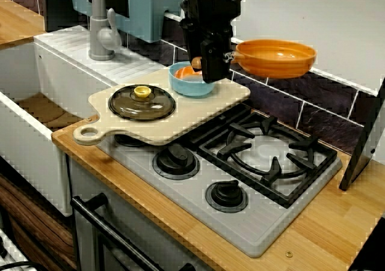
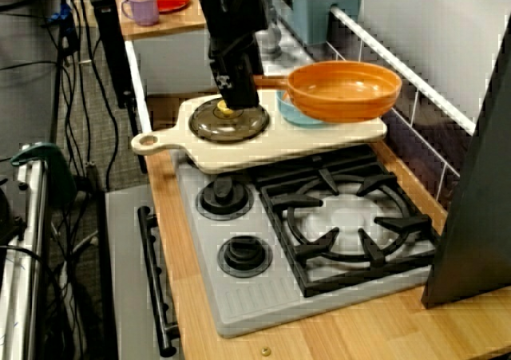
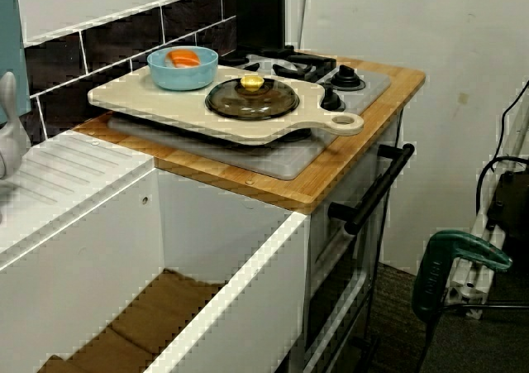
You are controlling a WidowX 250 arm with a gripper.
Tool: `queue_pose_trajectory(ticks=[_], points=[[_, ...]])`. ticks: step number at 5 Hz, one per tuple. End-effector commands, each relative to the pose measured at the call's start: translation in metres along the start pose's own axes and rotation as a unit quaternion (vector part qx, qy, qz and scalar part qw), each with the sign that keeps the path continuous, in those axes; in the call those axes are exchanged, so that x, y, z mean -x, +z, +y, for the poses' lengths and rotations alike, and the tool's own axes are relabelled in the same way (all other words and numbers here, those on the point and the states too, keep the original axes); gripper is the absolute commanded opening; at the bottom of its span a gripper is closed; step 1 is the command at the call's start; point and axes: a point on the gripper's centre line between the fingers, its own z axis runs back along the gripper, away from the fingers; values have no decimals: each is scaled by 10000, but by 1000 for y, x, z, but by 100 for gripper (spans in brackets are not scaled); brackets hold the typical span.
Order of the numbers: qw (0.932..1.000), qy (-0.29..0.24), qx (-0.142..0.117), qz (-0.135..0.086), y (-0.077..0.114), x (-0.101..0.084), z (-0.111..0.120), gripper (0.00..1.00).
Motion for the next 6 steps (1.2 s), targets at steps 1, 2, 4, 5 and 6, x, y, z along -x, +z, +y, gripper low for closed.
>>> queue_pose_trajectory(ticks=[1,2,4,5,6], points=[[9989,19,-45,-475,31,-8,3,0],[9988,31,-17,-493,36,-7,5,0],[9987,56,52,-510,47,-7,8,0],[9987,55,69,-509,50,-7,8,0],[9986,65,104,-516,54,-7,10,0]])
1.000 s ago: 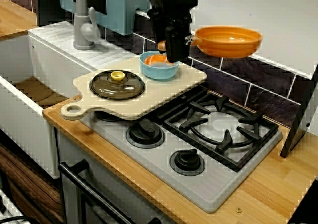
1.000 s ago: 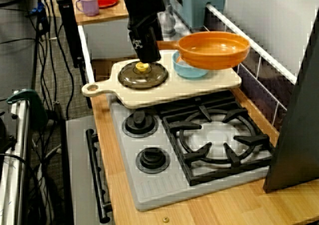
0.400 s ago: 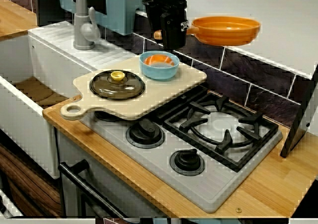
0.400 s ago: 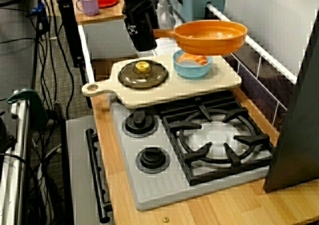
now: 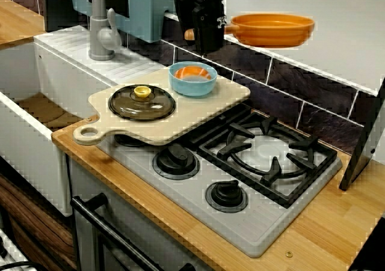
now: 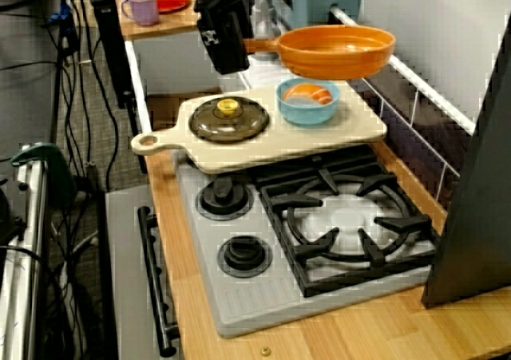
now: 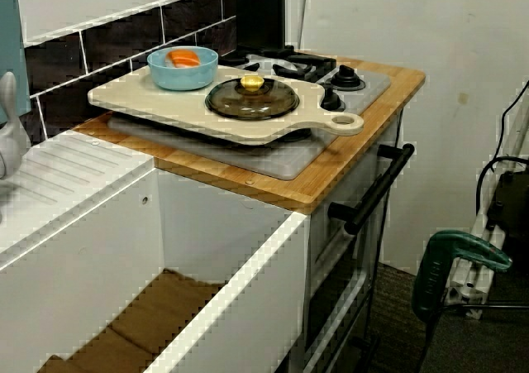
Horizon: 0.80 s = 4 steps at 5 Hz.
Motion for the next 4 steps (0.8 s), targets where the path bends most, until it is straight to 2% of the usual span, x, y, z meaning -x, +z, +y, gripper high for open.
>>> queue_pose_trajectory(ticks=[1,4], points=[[9991,33,-65,-414,23,-8,1,0],[9992,63,-60,-399,24,-6,2,0]])
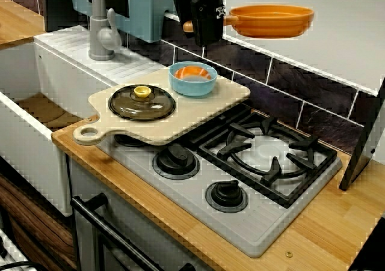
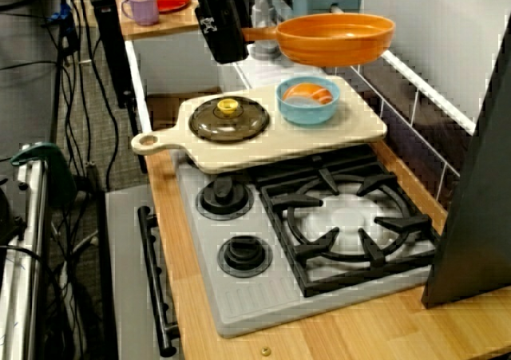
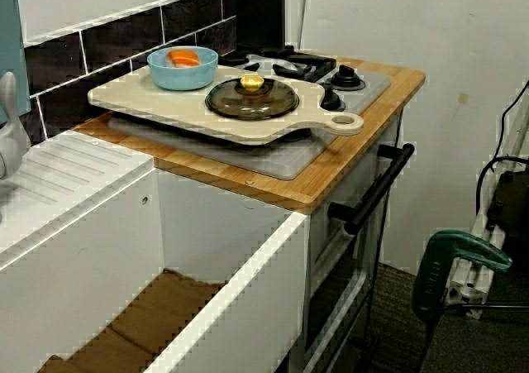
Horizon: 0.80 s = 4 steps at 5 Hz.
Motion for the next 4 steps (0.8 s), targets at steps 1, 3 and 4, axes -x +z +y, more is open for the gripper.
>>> queue_pose_trajectory(ticks=[1,3,4], points=[[9994,20,-54,-339,18,-5,0,0],[9994,46,-30,-348,22,-5,2,0],[9994,48,-27,-345,21,-5,2,0]])
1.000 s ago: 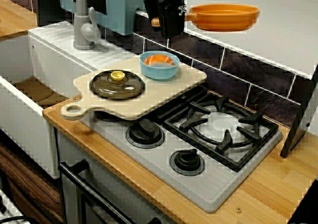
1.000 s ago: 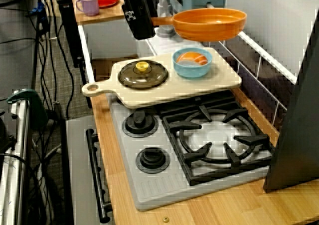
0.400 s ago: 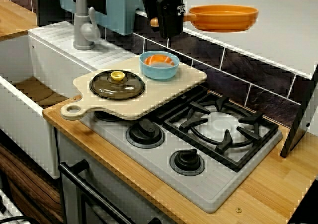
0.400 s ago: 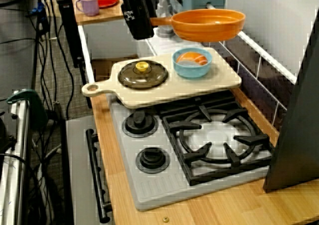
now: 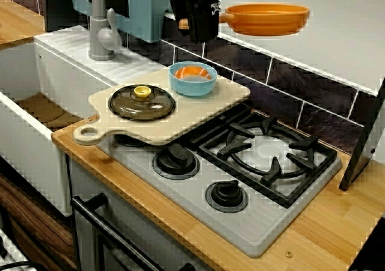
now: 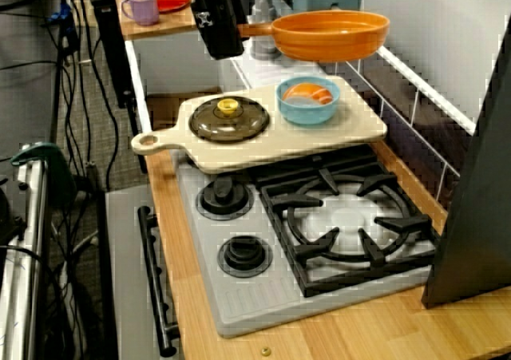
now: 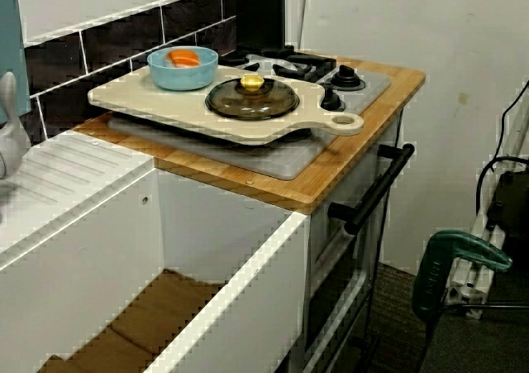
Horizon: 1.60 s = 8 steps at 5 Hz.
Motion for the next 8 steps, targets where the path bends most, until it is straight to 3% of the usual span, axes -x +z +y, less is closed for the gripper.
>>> queue_pose_trajectory(ticks=[1,8], points=[[9993,5,-77,-376,18,-8,0,0],[9991,60,29,-420,34,-7,5,0]])
